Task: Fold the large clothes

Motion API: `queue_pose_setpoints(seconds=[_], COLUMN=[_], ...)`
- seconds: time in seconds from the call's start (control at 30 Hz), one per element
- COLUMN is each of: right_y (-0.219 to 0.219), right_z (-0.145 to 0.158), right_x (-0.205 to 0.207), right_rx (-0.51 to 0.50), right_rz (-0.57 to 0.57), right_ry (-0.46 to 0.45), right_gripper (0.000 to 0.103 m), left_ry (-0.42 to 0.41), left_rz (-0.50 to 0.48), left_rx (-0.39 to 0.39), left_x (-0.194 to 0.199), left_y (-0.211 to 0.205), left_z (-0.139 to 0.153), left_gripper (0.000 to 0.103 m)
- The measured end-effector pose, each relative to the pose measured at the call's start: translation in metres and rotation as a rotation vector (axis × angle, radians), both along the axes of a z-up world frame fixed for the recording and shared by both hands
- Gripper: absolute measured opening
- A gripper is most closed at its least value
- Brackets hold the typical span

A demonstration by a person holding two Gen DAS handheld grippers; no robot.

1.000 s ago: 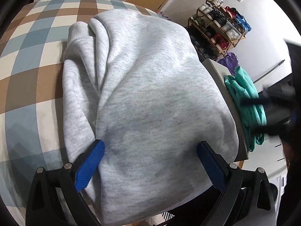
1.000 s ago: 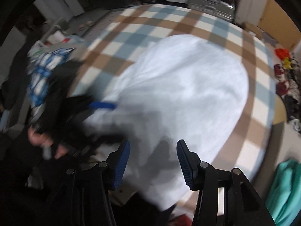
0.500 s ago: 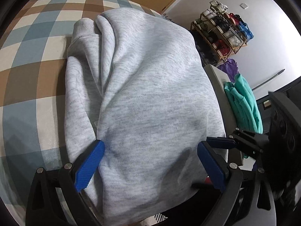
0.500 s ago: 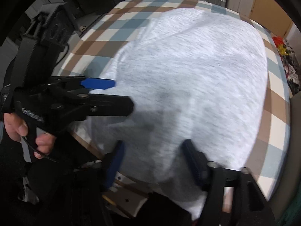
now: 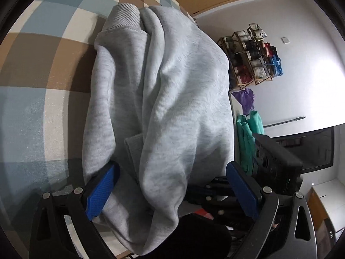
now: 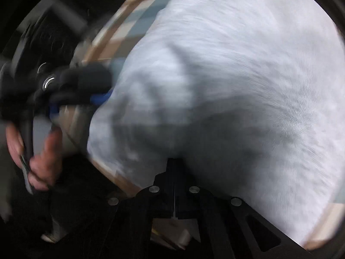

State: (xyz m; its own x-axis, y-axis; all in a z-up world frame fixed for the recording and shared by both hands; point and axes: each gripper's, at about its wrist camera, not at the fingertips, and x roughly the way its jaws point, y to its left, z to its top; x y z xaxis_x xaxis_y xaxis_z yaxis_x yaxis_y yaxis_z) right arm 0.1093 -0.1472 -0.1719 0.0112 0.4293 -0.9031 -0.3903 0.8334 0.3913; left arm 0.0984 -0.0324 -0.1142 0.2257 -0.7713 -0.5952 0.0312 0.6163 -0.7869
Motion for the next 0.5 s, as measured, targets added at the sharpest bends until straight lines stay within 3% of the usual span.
queue_pose_setpoints(seconds=[0.13, 0.17, 0.23, 0.33, 0.43, 0.5], right_y=[0.001, -0.003, -0.014, -0.030, -0.026, -0.009], right_z=[0.025, 0.035, 0.068, 0.101, 0.104, 0.090], right_x=[-0.002, -0.001, 0.006, 0.030, 0.070, 0.097], right_rx=[0.010, 0.027, 0.080, 0.122, 0.105, 0.075], right_rz=[0.041, 0.039, 0.018, -0.049, -0.096, -0.090], right_ry=[-0.010, -0.026, -0.086, -0.168, -0.167, -0.144], right_gripper=[0.000, 0.006, 0.007, 0.008, 0.008, 0.008], left_ry=[-0.093, -0.126, -0.167, -0.202, -0.177, -0.157], left_rz=[-0.002, 0.005, 0.003, 0.086, 0.007, -0.035], left_rx=[0.056, 0.044, 0.009, -0.042, -0.094, -0.014], left_x=[-0.010, -0.013, -0.020, -0.030, -0.027, -0.027], left_y=[-0.006, -0.006, -0.005, 0.001, -0.018, -0.034], left_z=[0.024, 0.032, 0.044, 0.052, 0.044, 0.031], left_gripper=[0.096, 0.096, 0.096, 0.096, 0.096, 0.096])
